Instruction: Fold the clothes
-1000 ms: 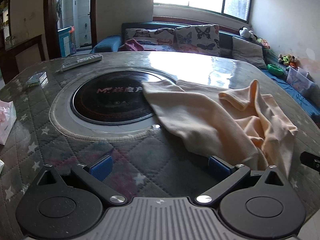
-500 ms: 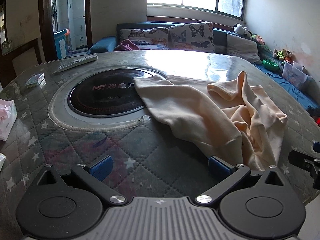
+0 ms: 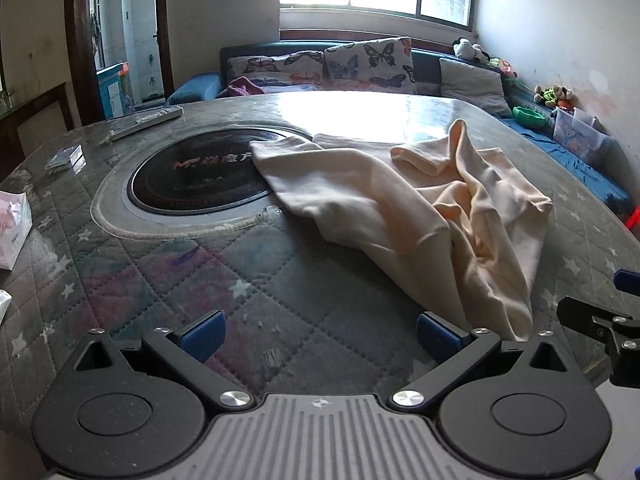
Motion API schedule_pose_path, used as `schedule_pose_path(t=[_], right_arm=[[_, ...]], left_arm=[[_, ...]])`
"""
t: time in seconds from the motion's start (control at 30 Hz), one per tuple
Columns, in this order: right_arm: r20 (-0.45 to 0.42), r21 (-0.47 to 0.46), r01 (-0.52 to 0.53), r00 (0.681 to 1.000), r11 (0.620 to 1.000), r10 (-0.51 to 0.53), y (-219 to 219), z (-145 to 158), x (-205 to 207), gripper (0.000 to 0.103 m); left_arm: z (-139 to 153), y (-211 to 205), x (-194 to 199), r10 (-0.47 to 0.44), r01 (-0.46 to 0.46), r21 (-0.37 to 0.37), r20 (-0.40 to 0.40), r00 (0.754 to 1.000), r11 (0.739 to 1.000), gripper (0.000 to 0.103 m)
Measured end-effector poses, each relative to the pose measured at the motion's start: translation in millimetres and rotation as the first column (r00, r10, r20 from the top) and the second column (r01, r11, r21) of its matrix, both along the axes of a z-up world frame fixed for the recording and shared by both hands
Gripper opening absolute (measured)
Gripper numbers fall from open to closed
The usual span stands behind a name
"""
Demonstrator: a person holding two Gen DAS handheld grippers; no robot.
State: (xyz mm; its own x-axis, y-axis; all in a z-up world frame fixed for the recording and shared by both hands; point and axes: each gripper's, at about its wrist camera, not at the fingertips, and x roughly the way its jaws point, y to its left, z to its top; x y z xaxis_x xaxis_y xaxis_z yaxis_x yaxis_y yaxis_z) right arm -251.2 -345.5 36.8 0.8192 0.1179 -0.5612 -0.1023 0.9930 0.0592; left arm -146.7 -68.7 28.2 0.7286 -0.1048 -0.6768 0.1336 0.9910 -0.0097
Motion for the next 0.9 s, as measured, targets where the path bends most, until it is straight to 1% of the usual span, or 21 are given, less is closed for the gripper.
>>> schedule_pose_path(t=[0.7, 0.9], right_arm=[[0.010, -0.014, 0.028, 1.000, 1.000, -0.028, -8, 2, -21, 0.103], [0.015, -0.026, 0.017, 1.000, 1.000, -0.017, -4, 3, -22, 0.103]], left_arm=[[-3, -21, -20, -0.070, 0.070, 0.058, 0.007, 0.997, 0.996, 0.103], [-3, -21, -22, -0.073, 0.072, 0.057, 0.006, 0.997, 0.996, 0.103]])
